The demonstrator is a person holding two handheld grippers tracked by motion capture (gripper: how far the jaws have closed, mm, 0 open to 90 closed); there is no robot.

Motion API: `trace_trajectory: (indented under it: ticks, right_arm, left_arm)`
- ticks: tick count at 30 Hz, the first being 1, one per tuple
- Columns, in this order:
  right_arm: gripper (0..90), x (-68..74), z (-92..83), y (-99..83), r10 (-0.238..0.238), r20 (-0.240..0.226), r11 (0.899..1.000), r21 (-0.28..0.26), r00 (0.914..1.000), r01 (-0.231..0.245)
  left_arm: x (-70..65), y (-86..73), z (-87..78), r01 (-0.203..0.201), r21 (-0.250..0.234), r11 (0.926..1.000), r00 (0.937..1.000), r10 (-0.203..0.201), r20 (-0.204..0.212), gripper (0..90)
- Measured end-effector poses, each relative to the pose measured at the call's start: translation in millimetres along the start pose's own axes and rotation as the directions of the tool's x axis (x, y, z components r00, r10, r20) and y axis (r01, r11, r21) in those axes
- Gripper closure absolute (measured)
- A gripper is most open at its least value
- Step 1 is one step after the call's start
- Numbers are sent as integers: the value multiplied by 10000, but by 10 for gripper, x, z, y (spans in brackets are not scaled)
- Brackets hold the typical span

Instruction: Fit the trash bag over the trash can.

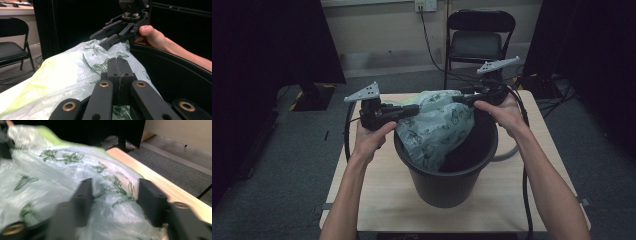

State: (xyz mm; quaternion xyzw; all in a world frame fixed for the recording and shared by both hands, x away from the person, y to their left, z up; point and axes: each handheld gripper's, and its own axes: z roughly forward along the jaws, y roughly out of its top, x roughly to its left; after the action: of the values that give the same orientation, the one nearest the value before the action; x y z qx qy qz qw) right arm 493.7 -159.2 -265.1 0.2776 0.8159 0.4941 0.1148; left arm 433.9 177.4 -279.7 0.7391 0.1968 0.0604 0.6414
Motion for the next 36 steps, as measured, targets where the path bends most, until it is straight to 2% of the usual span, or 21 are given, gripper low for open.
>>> trace_trajectory:
  ticks: [3, 4, 10, 12, 13, 14, 15, 16, 17, 18, 20, 24, 26, 28, 30, 31, 33, 35, 36]
  right_arm:
    - [631, 37, -32, -24, -159, 67, 9996, -246, 9999, 160]
    - [641, 45, -43, -30, -131, 64, 9994, -333, 9999, 133]
    - [826, 102, -119, -1, -446, 195, 9950, -880, 9988, 462]
    - [864, 121, -147, 13, -456, 73, 9933, -1062, 9989, 461]
    - [864, 133, -156, 15, -450, 71, 9931, -1079, 9990, 455]
    - [864, 147, -170, 16, -433, 79, 9926, -1129, 9990, 439]
    - [864, 170, -197, 14, -376, -17, 9914, -1255, 9993, 371]
    - [864, 170, -197, 14, -376, -17, 9914, -1255, 9993, 371]
    - [864, 237, -252, 25, -486, -165, 9886, -1432, 9987, 457]
    - [865, 280, -280, 39, -624, -111, 9876, -1448, 9980, 602]
    - [871, 345, -326, 77, -826, -107, 9867, -1415, 9965, 803]
    - [890, 481, -439, 204, -1126, -62, 9795, -1690, 9936, 1099]
    - [893, 512, -456, 234, -1184, -94, 9773, -1781, 9929, 1149]
    - [900, 588, -467, 292, -1251, -192, 9740, -1926, 9920, 1191]
    - [900, 612, -455, 306, -1264, -256, 9729, -1983, 9916, 1189]
    - [900, 643, -433, 327, -1258, -381, 9702, -2134, 9913, 1149]
    - [900, 669, -413, 350, -1298, -556, 9679, -2240, 9900, 1143]
    - [900, 698, -396, 373, -1377, -690, 9653, -2328, 9881, 1182]
    - [900, 694, -386, 377, -1362, -753, 9649, -2359, 9878, 1151]
  left_arm:
    - [-13, 9, -14, 4, -56, 10000, 9999, -3, 112, 895]
    - [-19, 13, -18, 22, -61, 10000, 9999, -21, 166, 895]
    - [-36, 39, -36, -84, -2, 10000, 9999, 84, 108, 896]
    - [-33, 53, -62, -21, -231, 9997, 10000, 22, 57, 853]
    - [-28, 62, -77, 103, -421, 9991, 9999, -108, -121, 785]
    - [-28, 62, -77, 103, -421, 9991, 9999, -108, -121, 690]
    - [-19, 93, -118, 256, -870, 9959, 9974, -312, -644, 662]
    - [-19, 93, -118, 256, -870, 9959, 9974, -312, -644, 648]
    - [2, 146, -122, 377, -1049, 9938, 9968, -448, -660, 604]
    - [6, 169, -112, 408, -1019, 9940, 9966, -478, -672, 562]
    - [-33, 245, -74, 146, -809, 9966, 9940, -232, -1067, 503]
    - [-139, 382, 1, -370, -754, 9965, 9925, 278, -1193, 437]
    - [-163, 428, 29, -498, -735, 9961, 9928, 414, -1120, 410]
    - [-207, 510, 97, -695, -771, 9946, 9949, 634, -782, 393]
    - [-219, 526, 120, -755, -772, 9942, 9949, 699, -731, 382]
    - [-228, 541, 171, -871, -528, 9948, 9943, 835, -668, 378]
    - [-213, 535, 235, -874, -181, 9960, 9941, 860, -666, 379]
    - [-191, 511, 258, -848, -4, 9964, 9942, 846, -658, 443]
    - [-179, 498, 258, -798, 44, 9968, 9947, 799, -649, 515]
